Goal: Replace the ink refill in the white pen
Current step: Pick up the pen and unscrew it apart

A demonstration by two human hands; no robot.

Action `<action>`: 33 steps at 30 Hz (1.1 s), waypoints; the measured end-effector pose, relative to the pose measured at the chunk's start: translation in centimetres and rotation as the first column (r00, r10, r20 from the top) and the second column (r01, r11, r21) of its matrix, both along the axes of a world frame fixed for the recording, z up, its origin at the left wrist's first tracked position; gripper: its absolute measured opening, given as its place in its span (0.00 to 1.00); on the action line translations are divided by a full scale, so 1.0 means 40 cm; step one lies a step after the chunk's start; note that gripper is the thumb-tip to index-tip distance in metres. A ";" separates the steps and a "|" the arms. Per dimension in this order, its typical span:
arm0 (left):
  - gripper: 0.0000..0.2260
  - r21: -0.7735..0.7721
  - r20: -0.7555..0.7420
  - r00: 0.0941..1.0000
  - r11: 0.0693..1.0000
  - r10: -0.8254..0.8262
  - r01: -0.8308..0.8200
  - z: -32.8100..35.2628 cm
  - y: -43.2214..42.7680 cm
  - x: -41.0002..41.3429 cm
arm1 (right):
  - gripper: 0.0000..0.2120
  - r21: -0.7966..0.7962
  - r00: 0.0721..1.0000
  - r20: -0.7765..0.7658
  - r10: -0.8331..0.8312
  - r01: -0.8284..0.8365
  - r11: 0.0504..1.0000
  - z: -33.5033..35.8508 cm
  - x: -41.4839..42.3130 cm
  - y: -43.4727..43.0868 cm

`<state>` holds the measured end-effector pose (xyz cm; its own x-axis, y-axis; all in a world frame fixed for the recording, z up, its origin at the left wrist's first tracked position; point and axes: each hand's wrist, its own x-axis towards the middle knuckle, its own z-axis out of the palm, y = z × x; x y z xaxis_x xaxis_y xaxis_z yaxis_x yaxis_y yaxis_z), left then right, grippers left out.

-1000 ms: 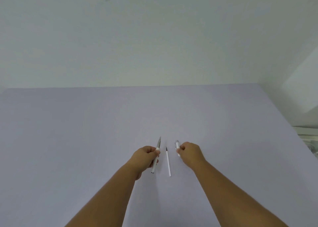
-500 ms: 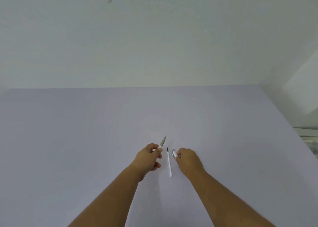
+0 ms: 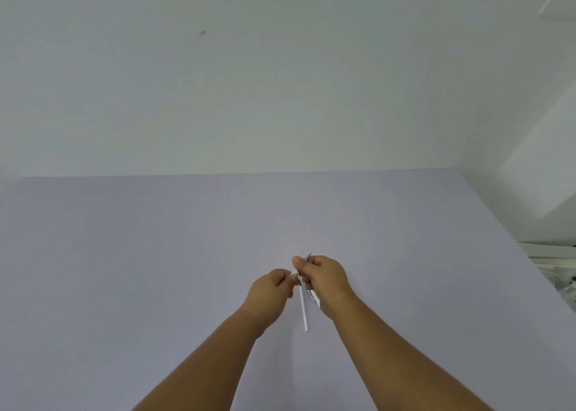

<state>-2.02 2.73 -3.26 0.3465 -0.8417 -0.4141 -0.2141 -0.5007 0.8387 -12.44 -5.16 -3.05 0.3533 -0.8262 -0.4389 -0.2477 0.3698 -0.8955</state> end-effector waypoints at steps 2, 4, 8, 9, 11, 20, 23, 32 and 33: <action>0.12 -0.006 -0.176 0.984 1.000 0.014 -0.016 0.015 0.003 0.006 | 0.09 0.038 0.992 0.123 0.000 -0.005 0.999 0.009 -0.008 -0.005; 0.13 -0.010 -0.337 0.941 1.000 0.020 -0.024 0.031 0.009 0.013 | 0.05 0.078 0.967 0.252 0.026 -0.047 0.996 0.012 -0.019 -0.010; 0.13 0.003 -0.323 0.947 1.000 0.003 -0.002 0.047 0.014 0.013 | 0.06 0.140 0.945 0.313 0.098 -0.148 0.979 0.019 -0.036 -0.016; 0.13 0.009 -0.292 0.956 1.000 0.001 0.002 0.048 0.015 0.012 | 0.06 0.150 0.959 0.266 0.094 -0.138 0.979 0.021 -0.036 -0.017; 0.13 0.021 -0.236 0.972 1.000 -0.008 0.014 0.049 0.016 0.010 | 0.09 0.123 0.982 0.175 0.078 -0.101 0.987 0.019 -0.036 -0.017; 0.14 0.000 -0.068 0.997 0.999 -0.041 0.041 0.042 0.027 0.020 | 0.08 0.137 0.987 0.150 0.065 -0.086 0.987 0.021 -0.039 -0.020; 0.14 0.003 -0.022 0.998 0.998 -0.063 0.063 0.033 0.031 0.022 | 0.03 0.104 0.980 0.175 0.090 -0.109 0.989 0.020 -0.045 -0.020; 0.14 -0.015 0.019 0.998 0.998 -0.061 0.061 0.032 0.033 0.027 | 0.04 0.066 0.986 0.114 0.118 -0.126 0.990 0.020 -0.038 -0.015; 0.14 -0.014 0.029 0.998 0.998 -0.060 0.061 0.033 0.034 0.028 | 0.03 0.075 0.979 0.166 0.116 -0.130 0.989 0.023 -0.037 -0.014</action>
<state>-0.90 4.10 -1.96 0.3065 -0.8675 -0.3918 -0.2679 -0.4735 0.8390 -13.92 -5.71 -2.13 0.5216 -0.7341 -0.4347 -0.1515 0.4217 -0.8940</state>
